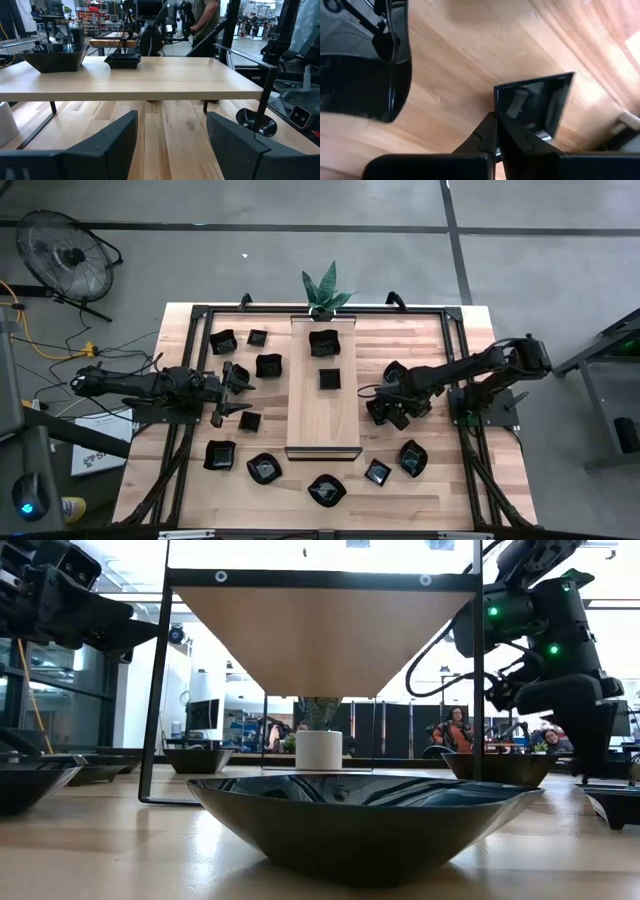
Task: Pick & Place Mini shaped plates
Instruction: Stack the black square plate on top of the black square plate on the shelf
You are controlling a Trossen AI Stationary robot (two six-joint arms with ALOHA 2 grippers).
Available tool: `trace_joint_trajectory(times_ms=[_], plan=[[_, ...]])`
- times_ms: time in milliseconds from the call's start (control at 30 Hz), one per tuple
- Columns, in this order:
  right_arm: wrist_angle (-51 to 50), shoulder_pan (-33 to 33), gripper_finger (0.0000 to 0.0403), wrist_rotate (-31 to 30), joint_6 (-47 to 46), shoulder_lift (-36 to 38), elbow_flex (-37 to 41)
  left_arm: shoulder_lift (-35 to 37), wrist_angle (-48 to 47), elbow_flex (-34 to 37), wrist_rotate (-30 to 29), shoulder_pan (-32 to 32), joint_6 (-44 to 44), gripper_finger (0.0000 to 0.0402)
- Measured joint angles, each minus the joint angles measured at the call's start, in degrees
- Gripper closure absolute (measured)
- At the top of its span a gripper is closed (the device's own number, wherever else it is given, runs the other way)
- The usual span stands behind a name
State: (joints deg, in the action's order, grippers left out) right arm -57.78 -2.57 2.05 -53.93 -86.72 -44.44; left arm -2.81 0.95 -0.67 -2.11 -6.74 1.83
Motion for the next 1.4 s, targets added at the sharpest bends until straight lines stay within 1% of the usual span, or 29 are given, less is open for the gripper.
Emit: trace_joint_trajectory(times_ms=[500, 867, 1200, 1400], plan=[[-15.87, -0.09, 0.0401, -0.65, -0.04, 0.13, -11.63, -0.01, 0.01, 0.00, 0.00, -0.01, 0.00, 0.0168], [-29.55, -0.17, 0.0401, -4.20, -1.23, 0.15, -22.42, 0.00, 0.00, 0.00, 0.00, -0.01, -0.01, 0.0168], [-30.54, -4.52, 0.0401, -6.08, -1.25, 0.15, -31.65, 0.00, 0.00, 0.00, 0.00, 0.00, 0.00, 0.0168], [-26.30, -7.29, 0.0401, -7.83, 1.89, 0.15, -36.42, -0.01, 0.00, 0.00, 0.00, 0.00, -0.02, 0.0168]])
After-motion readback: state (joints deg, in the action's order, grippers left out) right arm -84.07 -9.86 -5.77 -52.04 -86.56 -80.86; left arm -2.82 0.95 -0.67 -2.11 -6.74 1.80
